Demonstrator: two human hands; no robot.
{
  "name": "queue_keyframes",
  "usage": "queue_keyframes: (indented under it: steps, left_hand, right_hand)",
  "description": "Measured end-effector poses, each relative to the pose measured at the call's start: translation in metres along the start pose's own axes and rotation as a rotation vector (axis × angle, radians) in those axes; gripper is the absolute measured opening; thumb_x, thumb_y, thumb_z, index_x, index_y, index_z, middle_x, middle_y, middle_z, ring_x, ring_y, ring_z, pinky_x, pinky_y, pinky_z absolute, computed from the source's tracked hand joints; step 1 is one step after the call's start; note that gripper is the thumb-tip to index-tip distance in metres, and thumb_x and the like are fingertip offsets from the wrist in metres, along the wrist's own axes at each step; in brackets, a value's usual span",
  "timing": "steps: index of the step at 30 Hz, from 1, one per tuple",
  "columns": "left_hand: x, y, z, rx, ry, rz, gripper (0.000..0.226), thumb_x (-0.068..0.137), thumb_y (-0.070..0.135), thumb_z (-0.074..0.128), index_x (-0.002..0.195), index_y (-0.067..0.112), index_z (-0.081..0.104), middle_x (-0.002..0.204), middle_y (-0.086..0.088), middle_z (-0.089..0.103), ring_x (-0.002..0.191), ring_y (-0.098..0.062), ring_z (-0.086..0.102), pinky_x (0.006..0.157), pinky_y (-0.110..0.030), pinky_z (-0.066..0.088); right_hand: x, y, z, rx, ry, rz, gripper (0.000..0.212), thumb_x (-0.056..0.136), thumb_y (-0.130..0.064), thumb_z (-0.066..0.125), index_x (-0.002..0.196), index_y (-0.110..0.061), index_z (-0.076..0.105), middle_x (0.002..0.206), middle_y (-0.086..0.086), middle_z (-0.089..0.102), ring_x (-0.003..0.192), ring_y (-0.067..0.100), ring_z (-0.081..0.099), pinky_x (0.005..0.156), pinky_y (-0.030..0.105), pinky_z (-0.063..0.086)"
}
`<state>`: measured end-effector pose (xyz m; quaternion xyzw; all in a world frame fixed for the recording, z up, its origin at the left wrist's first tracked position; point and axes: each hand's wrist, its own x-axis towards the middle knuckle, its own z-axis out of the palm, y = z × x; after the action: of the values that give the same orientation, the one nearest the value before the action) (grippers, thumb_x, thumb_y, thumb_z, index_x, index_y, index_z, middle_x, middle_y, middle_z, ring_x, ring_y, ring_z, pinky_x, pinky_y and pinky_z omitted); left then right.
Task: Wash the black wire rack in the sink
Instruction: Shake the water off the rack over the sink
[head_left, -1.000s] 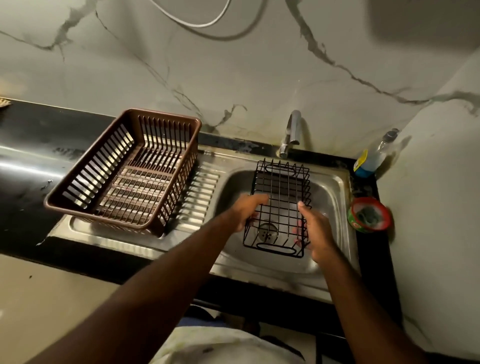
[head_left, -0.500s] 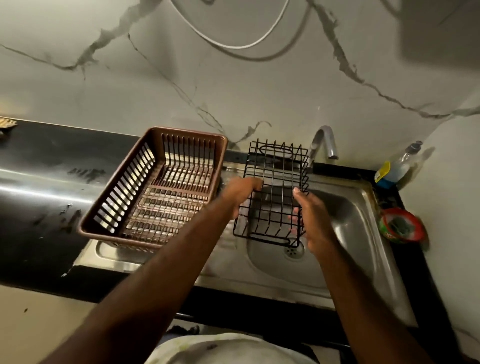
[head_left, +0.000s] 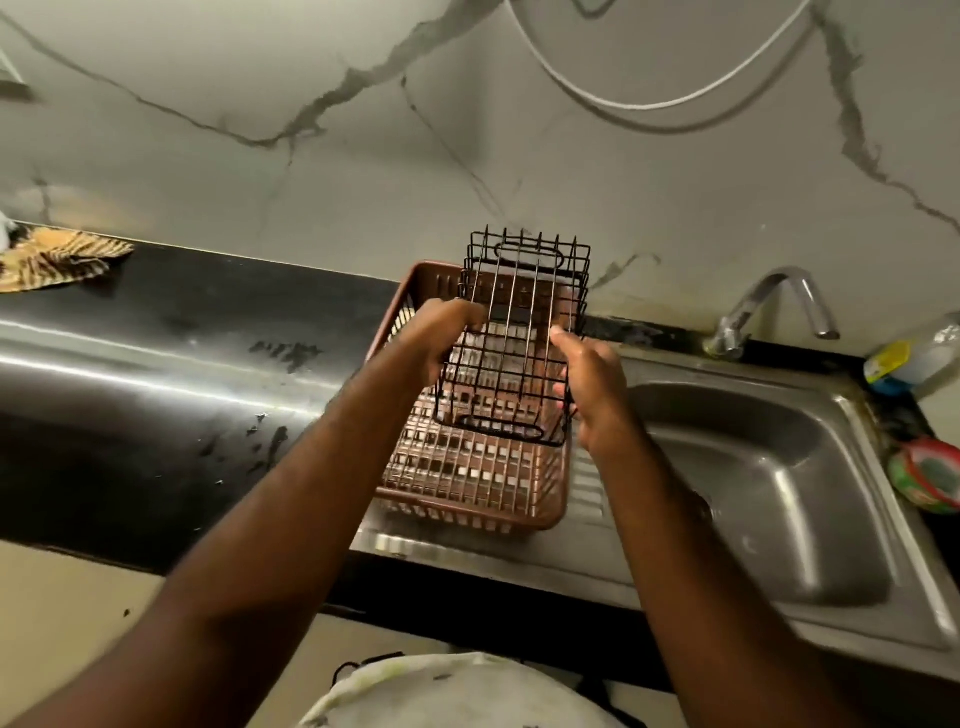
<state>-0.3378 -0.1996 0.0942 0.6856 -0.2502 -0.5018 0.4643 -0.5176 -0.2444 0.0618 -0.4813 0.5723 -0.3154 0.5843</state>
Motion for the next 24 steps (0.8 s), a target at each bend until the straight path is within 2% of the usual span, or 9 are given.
queue_keyframes:
  steps: [3,5,7,11,15,17,19,22,24]
  left_hand:
    - [0.01,-0.015,-0.024,-0.036,0.037,-0.016,0.015,0.08,0.006,0.061,0.095,0.007,0.058,0.093,-0.011,0.062,0.082,-0.025,0.063,0.075,-0.041,0.056]
    - [0.016,-0.029,-0.035,-0.022,0.07,-0.038,0.017,0.079,0.006,0.061,0.096,0.007,0.059,0.11,-0.02,0.065,0.1,-0.033,0.065,0.091,-0.047,0.055]
    - [0.025,-0.045,-0.043,0.008,0.057,-0.073,0.019,0.079,0.011,0.062,0.098,0.009,0.063,0.132,-0.02,0.061,0.124,-0.038,0.058,0.11,-0.057,0.043]
    - [0.035,-0.068,-0.048,0.062,0.048,-0.133,0.019,0.088,0.015,0.06,0.106,0.009,0.063,0.142,-0.012,0.055,0.133,-0.032,0.049,0.117,-0.057,0.032]
    - [0.047,-0.087,-0.047,0.057,0.058,-0.148,0.031,0.089,0.014,0.061,0.117,0.003,0.061,0.142,-0.012,0.053,0.131,-0.03,0.048,0.113,-0.051,0.034]
    - [0.053,-0.095,-0.047,0.061,0.062,-0.165,0.034,0.088,0.014,0.061,0.12,0.001,0.06,0.137,-0.012,0.054,0.123,-0.028,0.05,0.102,-0.046,0.042]
    - [0.06,-0.104,-0.048,0.056,0.061,-0.176,0.042,0.085,0.019,0.064,0.123,0.002,0.058,0.134,-0.01,0.054,0.119,-0.026,0.051,0.093,-0.039,0.045]
    - [0.073,-0.119,-0.052,0.038,0.047,-0.182,0.06,0.07,0.027,0.069,0.124,0.004,0.056,0.137,-0.013,0.055,0.123,-0.033,0.055,0.105,-0.055,0.046]
    - [0.075,-0.125,-0.051,0.063,0.049,-0.19,0.058,0.078,0.025,0.068,0.129,0.002,0.054,0.135,-0.017,0.055,0.124,-0.036,0.055,0.107,-0.058,0.045]
  right_hand:
    - [0.001,0.005,0.029,-0.016,-0.061,0.03,0.052,0.084,-0.052,0.064,0.124,-0.02,0.059,0.118,0.002,0.066,0.107,0.024,0.062,0.099,0.05,0.05]
    - [0.001,0.01,0.046,-0.045,-0.089,0.075,0.056,0.085,-0.05,0.063,0.13,-0.019,0.055,0.129,0.005,0.061,0.114,0.025,0.058,0.104,0.05,0.046]
    - [0.002,0.017,0.057,-0.081,-0.11,0.12,0.054,0.09,-0.043,0.059,0.137,-0.017,0.051,0.14,0.007,0.053,0.125,0.027,0.051,0.107,0.044,0.04]
    - [0.004,0.033,0.072,-0.149,-0.109,0.195,0.052,0.098,-0.034,0.05,0.144,-0.013,0.044,0.152,0.012,0.042,0.133,0.026,0.045,0.107,0.043,0.037]
    - [0.006,0.045,0.078,-0.18,-0.075,0.247,0.047,0.101,-0.029,0.047,0.144,-0.01,0.043,0.145,0.013,0.048,0.106,0.019,0.055,0.092,0.038,0.042]
    - [0.008,0.049,0.08,-0.216,-0.064,0.26,0.041,0.102,-0.027,0.044,0.138,-0.008,0.047,0.143,0.015,0.05,0.113,0.024,0.057,0.089,0.037,0.044]
    - [0.01,0.052,0.081,-0.249,-0.043,0.266,0.036,0.103,-0.025,0.043,0.133,-0.005,0.051,0.146,0.019,0.048,0.128,0.032,0.052,0.096,0.039,0.046]
    - [0.014,0.058,0.083,-0.282,-0.039,0.287,0.039,0.103,-0.024,0.043,0.135,-0.003,0.05,0.148,0.02,0.046,0.133,0.034,0.047,0.102,0.041,0.044]
    - [0.017,0.062,0.084,-0.306,-0.04,0.302,0.038,0.104,-0.023,0.041,0.135,-0.003,0.05,0.149,0.019,0.045,0.135,0.035,0.046,0.105,0.043,0.043]
